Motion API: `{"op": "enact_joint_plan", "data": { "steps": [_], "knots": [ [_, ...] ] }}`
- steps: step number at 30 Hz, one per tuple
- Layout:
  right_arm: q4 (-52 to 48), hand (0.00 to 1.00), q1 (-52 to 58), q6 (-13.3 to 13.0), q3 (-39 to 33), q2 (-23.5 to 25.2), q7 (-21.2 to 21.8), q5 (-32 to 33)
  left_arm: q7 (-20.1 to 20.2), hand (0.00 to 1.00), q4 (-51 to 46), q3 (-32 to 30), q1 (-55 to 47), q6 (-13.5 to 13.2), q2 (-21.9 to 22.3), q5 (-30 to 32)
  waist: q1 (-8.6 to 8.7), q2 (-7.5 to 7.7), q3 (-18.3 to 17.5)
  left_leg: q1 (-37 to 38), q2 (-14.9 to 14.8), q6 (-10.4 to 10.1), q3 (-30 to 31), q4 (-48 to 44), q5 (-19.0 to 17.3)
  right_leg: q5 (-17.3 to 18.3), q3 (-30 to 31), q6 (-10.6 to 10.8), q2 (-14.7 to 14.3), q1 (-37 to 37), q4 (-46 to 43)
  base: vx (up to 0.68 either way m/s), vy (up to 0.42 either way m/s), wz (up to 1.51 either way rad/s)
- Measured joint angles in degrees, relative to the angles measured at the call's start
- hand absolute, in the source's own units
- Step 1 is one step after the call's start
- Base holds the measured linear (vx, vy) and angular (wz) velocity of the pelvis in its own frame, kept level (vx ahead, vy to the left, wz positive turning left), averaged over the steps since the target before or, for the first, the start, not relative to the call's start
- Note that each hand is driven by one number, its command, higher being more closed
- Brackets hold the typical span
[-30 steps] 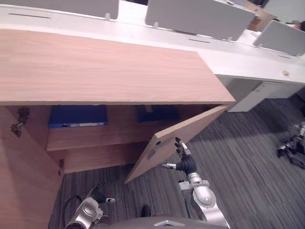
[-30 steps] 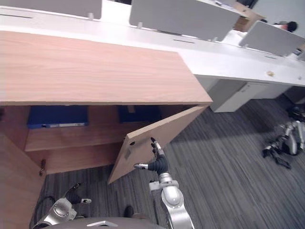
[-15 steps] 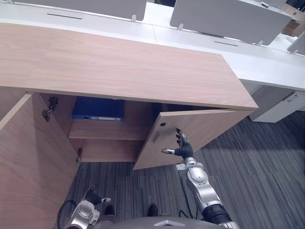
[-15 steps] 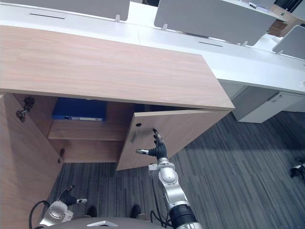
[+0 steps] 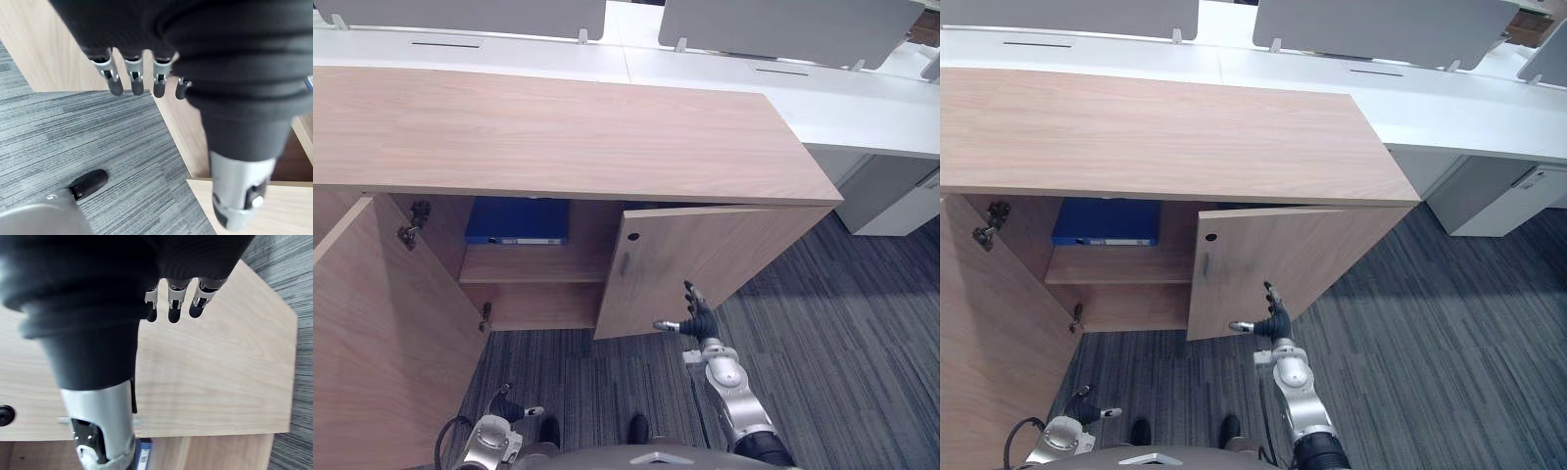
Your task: Walk over to the cabinet, pick up the folder, carry it to the office cabinet, place the folder inside the office cabinet, then close the office cabinet door
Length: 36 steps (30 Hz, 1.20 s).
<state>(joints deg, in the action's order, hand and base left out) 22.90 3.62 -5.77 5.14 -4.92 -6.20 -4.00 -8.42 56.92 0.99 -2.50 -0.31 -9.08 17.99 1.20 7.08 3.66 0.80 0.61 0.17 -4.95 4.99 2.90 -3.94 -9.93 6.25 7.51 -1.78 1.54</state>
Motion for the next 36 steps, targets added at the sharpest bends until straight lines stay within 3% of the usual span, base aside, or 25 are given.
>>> {"op": "enact_joint_plan", "data": {
  "steps": [6, 15, 21, 26, 29, 30, 31, 34, 36],
  "knots": [
    [10.4, 0.00, 2.4, 1.0, -1.5, 2.2, 0.2, -3.5, 0.0, 0.00, 0.0, 0.0, -0.7, 0.0, 0.3, -1.0, 0.54, -0.40, 0.2, 2.5, 0.5, 0.9, -3.6, 0.0, -1.2, -1.2, 3.4, 0.2, 0.1, 1.6, 1.4, 0.03, 0.030, -0.30],
    [21.6, 0.00, 3.9, 2.5, -3.8, 2.0, -0.2, -5.5, 0.0, 0.00, 0.2, 0.0, -1.0, 0.0, 2.4, -2.8, 1.00, -2.06, 0.0, 4.3, 0.5, 0.3, -6.5, 0.0, -2.1, -1.3, 6.4, 0.1, -0.2, 1.7, 1.1, -0.04, -0.003, -0.18],
    [25.9, 0.00, 1.7, 3.4, -5.0, 2.0, -0.2, -5.4, 0.0, 0.00, 0.3, -0.9, -1.0, 0.0, 2.3, -4.8, 1.02, -2.42, 0.1, 2.8, 0.6, 0.4, -7.4, 0.0, -2.2, 1.0, 8.2, 0.2, 0.1, -2.7, -3.8, -0.06, -0.003, -0.10],
    [27.2, 0.00, 1.2, 3.5, -6.1, 2.2, -0.3, -5.3, -0.5, 0.00, 0.1, -3.4, -1.1, -0.1, 2.4, -7.8, 0.59, -2.43, 0.0, 0.5, 0.9, 0.4, -2.6, 0.0, -2.0, 2.3, 5.8, 0.6, 0.8, -2.6, -3.8, 0.03, 0.011, 0.48],
    [28.0, 0.00, 0.7, 3.7, -6.5, 2.2, -0.3, -4.8, -1.5, 0.00, 0.0, -5.6, -1.1, -0.1, 2.5, -10.2, -0.72, -2.63, 0.0, -1.0, 1.0, 0.4, 1.1, 0.0, -1.0, 2.2, 2.6, 0.2, 0.4, -1.0, -1.8, 0.10, -0.027, 0.68],
    [28.1, 0.00, 0.2, 3.7, -6.5, 2.2, -0.3, -4.7, -1.7, 0.00, 0.0, -6.2, -1.4, -0.1, 2.4, -11.0, -0.86, -3.30, 0.5, -2.0, 1.0, 0.9, 3.2, -0.1, 0.0, 2.1, 1.2, -0.1, 0.2, -1.0, -1.7, 0.10, -0.025, 0.92],
    [28.1, 0.00, -0.4, 3.7, -7.2, 2.3, -0.3, -4.7, -2.1, 0.00, -0.1, -7.1, -0.9, -0.2, 2.5, -11.7, -0.81, -2.97, 0.3, -3.3, 1.2, 1.0, 5.8, -0.4, 0.7, 2.4, -0.2, -0.7, 0.1, -0.9, -1.7, 0.10, -0.022, 1.03],
    [28.0, 0.00, -2.5, 3.7, -10.3, 2.0, -0.7, -3.7, -2.7, 0.00, -1.2, -9.5, -0.1, -0.4, 3.4, -13.8, -1.38, -4.16, 2.4, -5.1, 1.4, 0.2, 11.2, -0.4, 2.6, 3.4, -2.3, -1.9, -0.2, -0.1, -1.6, 0.08, -0.006, 1.08],
    [27.8, 0.00, -4.3, 3.6, -11.0, 1.9, -1.3, -2.6, -3.1, 0.00, -2.0, -10.9, -0.6, -0.4, 4.6, -15.5, -1.71, -4.82, 2.9, -6.7, 1.3, -0.8, 9.8, -0.4, 4.5, 4.8, -4.0, -2.0, -0.2, -0.9, -3.3, -0.07, -0.028, 0.89]
  ]
}}
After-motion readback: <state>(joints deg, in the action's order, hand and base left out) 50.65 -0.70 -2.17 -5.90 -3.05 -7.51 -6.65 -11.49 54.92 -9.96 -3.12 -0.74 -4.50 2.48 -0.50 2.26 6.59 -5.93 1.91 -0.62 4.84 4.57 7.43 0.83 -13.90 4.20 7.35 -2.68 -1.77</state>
